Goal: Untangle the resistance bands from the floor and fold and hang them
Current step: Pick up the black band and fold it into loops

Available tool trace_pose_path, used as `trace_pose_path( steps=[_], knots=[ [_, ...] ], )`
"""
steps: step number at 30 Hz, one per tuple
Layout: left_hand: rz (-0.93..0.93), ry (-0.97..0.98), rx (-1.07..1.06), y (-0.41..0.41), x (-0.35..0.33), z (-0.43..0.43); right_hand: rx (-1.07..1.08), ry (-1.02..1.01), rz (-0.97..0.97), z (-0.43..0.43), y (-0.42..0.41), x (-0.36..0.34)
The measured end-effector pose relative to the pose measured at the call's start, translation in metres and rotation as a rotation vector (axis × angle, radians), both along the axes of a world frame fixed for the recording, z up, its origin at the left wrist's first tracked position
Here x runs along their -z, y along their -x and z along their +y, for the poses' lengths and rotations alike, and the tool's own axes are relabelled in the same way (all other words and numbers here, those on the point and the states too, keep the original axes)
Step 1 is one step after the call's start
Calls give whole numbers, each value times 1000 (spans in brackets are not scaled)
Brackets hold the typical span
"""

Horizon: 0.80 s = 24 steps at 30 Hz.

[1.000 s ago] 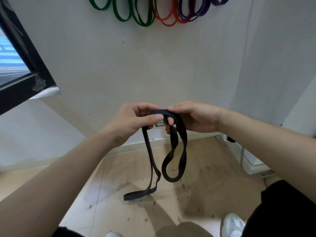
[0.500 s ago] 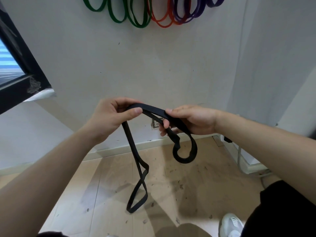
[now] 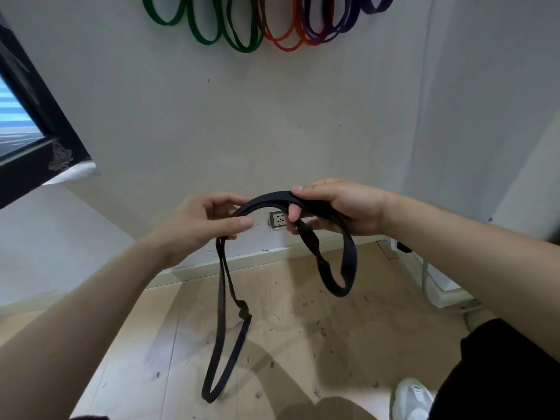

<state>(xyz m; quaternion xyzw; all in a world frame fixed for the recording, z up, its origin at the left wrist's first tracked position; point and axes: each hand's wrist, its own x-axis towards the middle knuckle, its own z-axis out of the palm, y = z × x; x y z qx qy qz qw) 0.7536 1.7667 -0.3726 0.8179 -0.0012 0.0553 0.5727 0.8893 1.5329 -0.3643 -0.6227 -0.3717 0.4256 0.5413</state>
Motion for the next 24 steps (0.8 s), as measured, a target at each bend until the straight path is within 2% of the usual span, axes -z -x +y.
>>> trace_pose_path(
  steps=[5, 11, 14, 17, 21, 24],
  knots=[
    [-82, 31, 50, -5, -3, -38, -62, 12, -33, 4, 9, -2],
    [-150, -17, -28, -8, -7, -39, -98, 32, -89, 3, -1, 4],
    [-174, -1, -103, -10, -8, -35, -99, 46, -50, -1, -7, 6],
    [-208, 70, -210, -8, -12, -21, -49, 92, -91, -5, -17, 13],
    [-206, 40, -257, -6, -11, -9, 109, 106, -152, -10, -25, 22],
    [-186, 54, -279, -5, -8, -9, 196, 155, -364, -9, -21, 26]
  ],
)
